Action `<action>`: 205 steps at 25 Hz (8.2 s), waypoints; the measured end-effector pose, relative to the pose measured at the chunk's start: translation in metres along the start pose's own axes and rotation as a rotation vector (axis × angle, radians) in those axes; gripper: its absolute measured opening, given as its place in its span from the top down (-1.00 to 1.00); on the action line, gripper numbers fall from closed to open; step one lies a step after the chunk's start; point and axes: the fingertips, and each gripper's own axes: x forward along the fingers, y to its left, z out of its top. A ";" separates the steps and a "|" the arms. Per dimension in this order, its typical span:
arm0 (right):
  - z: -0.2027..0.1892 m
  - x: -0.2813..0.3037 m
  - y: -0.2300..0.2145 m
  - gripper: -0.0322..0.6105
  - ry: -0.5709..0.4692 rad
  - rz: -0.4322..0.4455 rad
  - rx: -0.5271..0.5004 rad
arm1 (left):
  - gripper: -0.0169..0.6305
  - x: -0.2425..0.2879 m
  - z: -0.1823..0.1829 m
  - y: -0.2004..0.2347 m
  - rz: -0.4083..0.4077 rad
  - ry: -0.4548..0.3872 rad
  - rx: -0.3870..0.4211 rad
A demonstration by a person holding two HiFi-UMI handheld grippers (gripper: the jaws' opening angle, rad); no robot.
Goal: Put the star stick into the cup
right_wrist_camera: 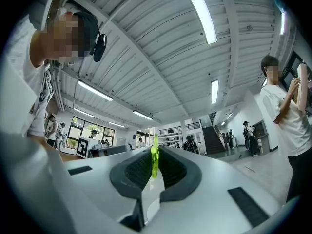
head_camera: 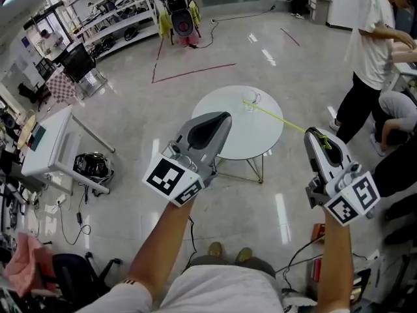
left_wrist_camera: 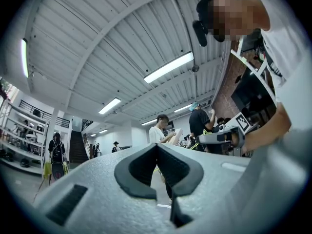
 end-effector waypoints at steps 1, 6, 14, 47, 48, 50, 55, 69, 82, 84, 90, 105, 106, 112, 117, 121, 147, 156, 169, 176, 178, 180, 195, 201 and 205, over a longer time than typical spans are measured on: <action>0.000 -0.002 -0.002 0.83 -0.003 0.003 0.002 | 0.90 0.001 0.000 -0.001 0.005 0.001 0.002; 0.001 -0.012 -0.011 0.83 -0.016 0.028 -0.003 | 0.90 0.006 -0.002 -0.014 0.024 0.002 0.018; -0.003 -0.008 -0.023 0.83 -0.008 0.049 -0.006 | 0.90 0.015 -0.005 -0.011 0.046 0.012 0.028; -0.073 0.157 -0.122 0.83 0.112 -0.033 -0.056 | 0.90 0.102 -0.080 0.175 -0.020 0.009 0.016; -0.076 0.164 -0.127 0.83 0.118 -0.037 -0.059 | 0.90 0.106 -0.083 0.183 -0.026 0.007 0.015; -0.083 0.177 -0.134 0.83 0.130 -0.047 -0.064 | 0.90 0.112 -0.089 0.193 -0.042 0.007 0.013; -0.094 0.204 -0.144 0.83 0.167 -0.063 -0.084 | 0.90 0.121 -0.102 0.218 -0.068 0.016 -0.002; -0.147 0.229 -0.186 0.83 0.351 -0.120 -0.146 | 0.90 0.151 -0.141 0.255 -0.105 0.028 -0.033; -0.220 0.241 -0.212 0.83 0.641 -0.014 -0.156 | 0.90 0.159 -0.168 0.256 -0.056 0.069 -0.054; -0.231 0.247 -0.216 0.83 0.674 0.006 -0.157 | 0.90 0.160 -0.176 0.259 -0.046 0.081 -0.055; -0.254 0.260 -0.228 0.83 0.740 0.059 -0.151 | 0.90 0.172 -0.191 0.264 -0.019 0.098 -0.068; -0.319 0.279 -0.240 0.83 0.876 0.145 -0.109 | 0.90 0.184 -0.227 0.274 0.014 0.143 -0.108; -0.323 0.279 -0.241 0.83 0.885 0.147 -0.106 | 0.90 0.184 -0.229 0.274 0.015 0.145 -0.111; -0.341 0.276 -0.249 0.83 0.920 0.149 -0.075 | 0.90 0.188 -0.236 0.271 0.016 0.153 -0.123; -0.353 0.276 -0.254 0.83 0.927 0.151 -0.045 | 0.90 0.189 -0.243 0.270 0.017 0.168 -0.127; -0.358 0.279 -0.257 0.83 0.913 0.146 -0.008 | 0.90 0.189 -0.248 0.272 0.018 0.178 -0.132; -0.365 0.282 -0.292 0.48 0.883 0.049 0.005 | 0.90 0.191 -0.268 0.267 0.004 0.218 -0.149; -0.338 0.283 -0.303 0.44 0.822 0.013 -0.057 | 0.90 0.194 -0.269 0.264 -0.006 0.213 -0.148; -0.256 0.304 -0.277 0.67 0.625 0.026 -0.144 | 0.90 0.197 -0.242 0.258 -0.034 0.174 -0.127; -0.223 0.304 -0.256 0.79 0.542 0.050 -0.181 | 0.90 0.198 -0.224 0.246 -0.042 0.147 -0.117; -0.212 0.305 -0.249 0.81 0.515 0.055 -0.188 | 0.90 0.198 -0.217 0.245 -0.039 0.137 -0.114; -0.202 0.306 -0.242 0.82 0.485 0.060 -0.189 | 0.90 0.196 -0.210 0.243 -0.041 0.127 -0.111; -0.143 0.289 -0.199 0.86 0.311 0.078 -0.170 | 0.90 0.187 -0.167 0.218 -0.054 0.056 -0.091; -0.132 0.282 -0.181 0.86 0.260 0.078 -0.154 | 0.90 0.179 -0.155 0.208 -0.060 0.038 -0.084; -0.126 0.279 -0.175 0.87 0.233 0.071 -0.142 | 0.90 0.175 -0.147 0.206 -0.060 0.027 -0.083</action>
